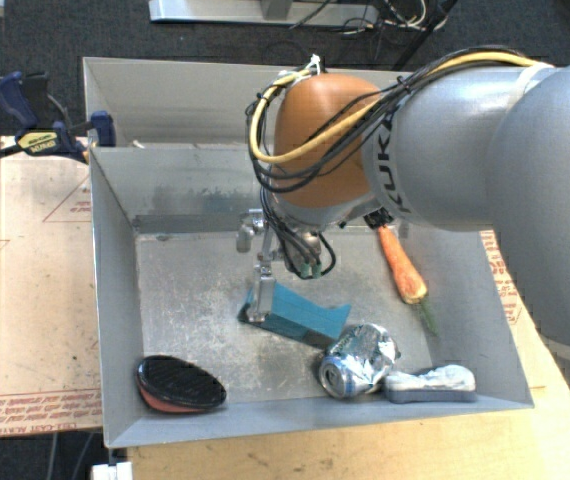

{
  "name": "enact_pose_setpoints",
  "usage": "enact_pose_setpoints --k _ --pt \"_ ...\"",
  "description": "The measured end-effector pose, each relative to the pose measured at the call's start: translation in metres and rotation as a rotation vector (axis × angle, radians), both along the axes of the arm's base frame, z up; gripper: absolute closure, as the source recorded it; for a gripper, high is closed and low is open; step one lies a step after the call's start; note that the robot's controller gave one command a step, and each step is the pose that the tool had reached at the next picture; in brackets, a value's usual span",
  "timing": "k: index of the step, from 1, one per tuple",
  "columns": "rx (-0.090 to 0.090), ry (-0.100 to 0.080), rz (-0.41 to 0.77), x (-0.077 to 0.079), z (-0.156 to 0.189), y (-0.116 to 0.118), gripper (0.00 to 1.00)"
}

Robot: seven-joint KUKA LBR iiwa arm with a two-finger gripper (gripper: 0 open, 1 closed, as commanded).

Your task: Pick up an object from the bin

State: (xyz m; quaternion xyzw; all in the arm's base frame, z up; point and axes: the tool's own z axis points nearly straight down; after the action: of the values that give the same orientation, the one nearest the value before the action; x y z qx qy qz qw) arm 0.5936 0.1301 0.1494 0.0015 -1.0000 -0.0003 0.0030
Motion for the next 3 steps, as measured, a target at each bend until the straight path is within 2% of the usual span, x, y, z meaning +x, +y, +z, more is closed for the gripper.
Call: enact_pose_setpoints --k 1,2,3 --pt "0.001 -0.006 -0.002 0.001 0.005 0.000 0.00" --pt "0.004 -0.011 0.021 0.000 -0.025 -0.032 0.00" --pt "0.000 0.000 0.028 -0.004 -0.070 -0.053 0.00"
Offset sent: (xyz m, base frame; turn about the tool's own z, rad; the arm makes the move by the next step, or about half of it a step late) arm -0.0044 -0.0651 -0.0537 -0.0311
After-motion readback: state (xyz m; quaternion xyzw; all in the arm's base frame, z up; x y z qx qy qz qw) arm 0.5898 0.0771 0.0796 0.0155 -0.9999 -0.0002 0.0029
